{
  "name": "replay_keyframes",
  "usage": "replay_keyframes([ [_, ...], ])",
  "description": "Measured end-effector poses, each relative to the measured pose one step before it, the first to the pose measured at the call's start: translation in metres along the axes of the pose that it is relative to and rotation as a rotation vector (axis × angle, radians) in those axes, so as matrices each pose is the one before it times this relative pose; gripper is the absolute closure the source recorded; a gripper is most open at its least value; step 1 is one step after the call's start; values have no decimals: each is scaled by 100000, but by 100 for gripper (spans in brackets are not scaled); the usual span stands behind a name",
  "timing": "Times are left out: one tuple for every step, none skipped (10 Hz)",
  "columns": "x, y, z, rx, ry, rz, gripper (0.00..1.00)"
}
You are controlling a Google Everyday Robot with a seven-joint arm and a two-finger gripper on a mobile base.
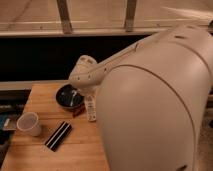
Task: Stand the bottle upright
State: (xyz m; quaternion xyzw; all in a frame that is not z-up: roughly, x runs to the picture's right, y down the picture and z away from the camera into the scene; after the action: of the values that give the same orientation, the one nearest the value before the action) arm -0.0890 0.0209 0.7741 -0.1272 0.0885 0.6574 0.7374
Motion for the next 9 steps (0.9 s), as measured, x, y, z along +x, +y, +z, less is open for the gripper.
replay_keyframes([
  [-152,92,-6,-50,-41,234,100],
  [-216,124,12,20,-68,-341,100],
  [-312,181,-12,32,-143,-478,100],
  [-289,206,21,38,-91,-509,100],
  [-232,262,25,-140,-94,-473,100],
  [-210,48,128,-184,32,-43,100],
  [-109,14,227,-849,63,289,100],
  [-83,32,221,-871,40,337,99],
  [-85,154,127,-726,-51,95,94],
])
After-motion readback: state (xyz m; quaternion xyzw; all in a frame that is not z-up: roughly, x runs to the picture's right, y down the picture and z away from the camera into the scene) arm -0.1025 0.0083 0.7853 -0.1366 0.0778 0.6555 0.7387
